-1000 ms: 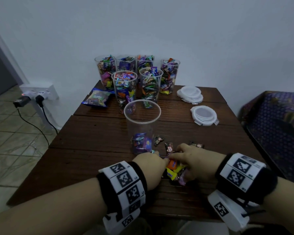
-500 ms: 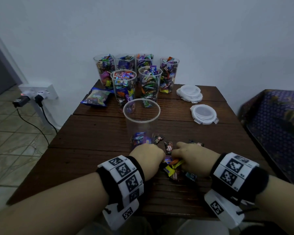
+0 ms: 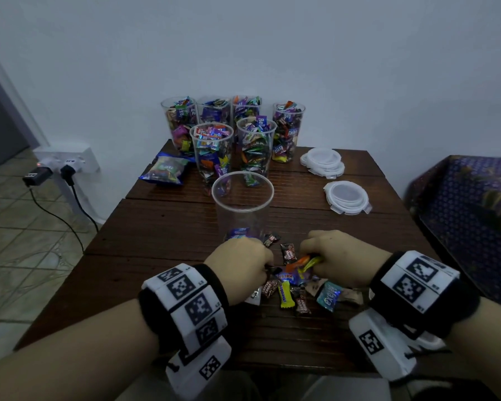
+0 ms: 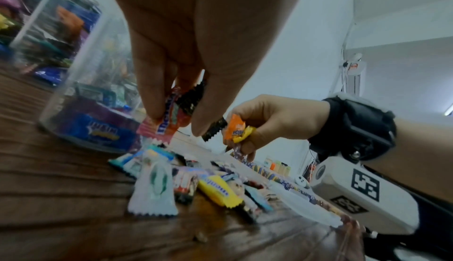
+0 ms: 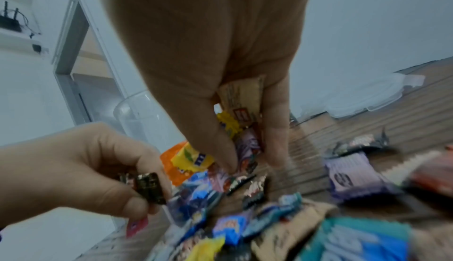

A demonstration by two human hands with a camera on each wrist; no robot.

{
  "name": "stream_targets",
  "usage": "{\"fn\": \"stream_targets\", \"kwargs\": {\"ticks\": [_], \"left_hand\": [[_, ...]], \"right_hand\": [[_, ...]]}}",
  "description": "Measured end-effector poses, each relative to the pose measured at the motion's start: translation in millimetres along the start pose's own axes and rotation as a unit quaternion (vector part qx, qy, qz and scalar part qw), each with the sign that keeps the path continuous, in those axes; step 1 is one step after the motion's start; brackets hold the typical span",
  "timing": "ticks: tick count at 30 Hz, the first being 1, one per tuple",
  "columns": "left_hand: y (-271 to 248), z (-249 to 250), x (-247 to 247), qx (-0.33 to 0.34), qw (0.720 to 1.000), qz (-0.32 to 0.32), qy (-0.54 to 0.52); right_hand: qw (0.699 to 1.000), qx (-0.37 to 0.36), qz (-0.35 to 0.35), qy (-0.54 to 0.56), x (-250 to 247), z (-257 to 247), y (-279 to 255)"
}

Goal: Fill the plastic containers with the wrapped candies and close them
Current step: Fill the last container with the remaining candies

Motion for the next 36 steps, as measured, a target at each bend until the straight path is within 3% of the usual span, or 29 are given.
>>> {"fn": "stream_targets", "kwargs": {"ticks": [9, 13, 18, 25, 36], "left_hand": [[-31, 0, -59, 0.002, 0.988, 0.110, -0.112], [-50, -5, -92, -0.010, 0.960, 0.185, -0.208], [-62, -23, -129, -0.015, 0.907, 0.296, -0.300], [-56, -45, -156, -0.038, 0.872, 0.394, -0.288], [-41, -60, -149, -0.069, 0.885, 0.385, -0.254]], "right_hand": [[0.993, 0.021, 0.110, 0.036, -64, 3, -11], [0.984, 0.021, 0.161, 0.071, -98, -2, -19], [0.960, -0.005, 0.261, 0.097, -134, -20, -15], [0.967, -0.057, 0.246, 0.031, -141, -63, 20], [0.979, -0.036, 0.202, 0.009, -124, -71, 48]]}}
Point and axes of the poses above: each hand's wrist, its own y-axis towards the middle knuckle, its own x-axis out of the palm, z = x × y, the point moved 6 cm from there along y, towards the middle knuckle, and after that the axes turned 7 degrees about -y, right-handed, at the moved point
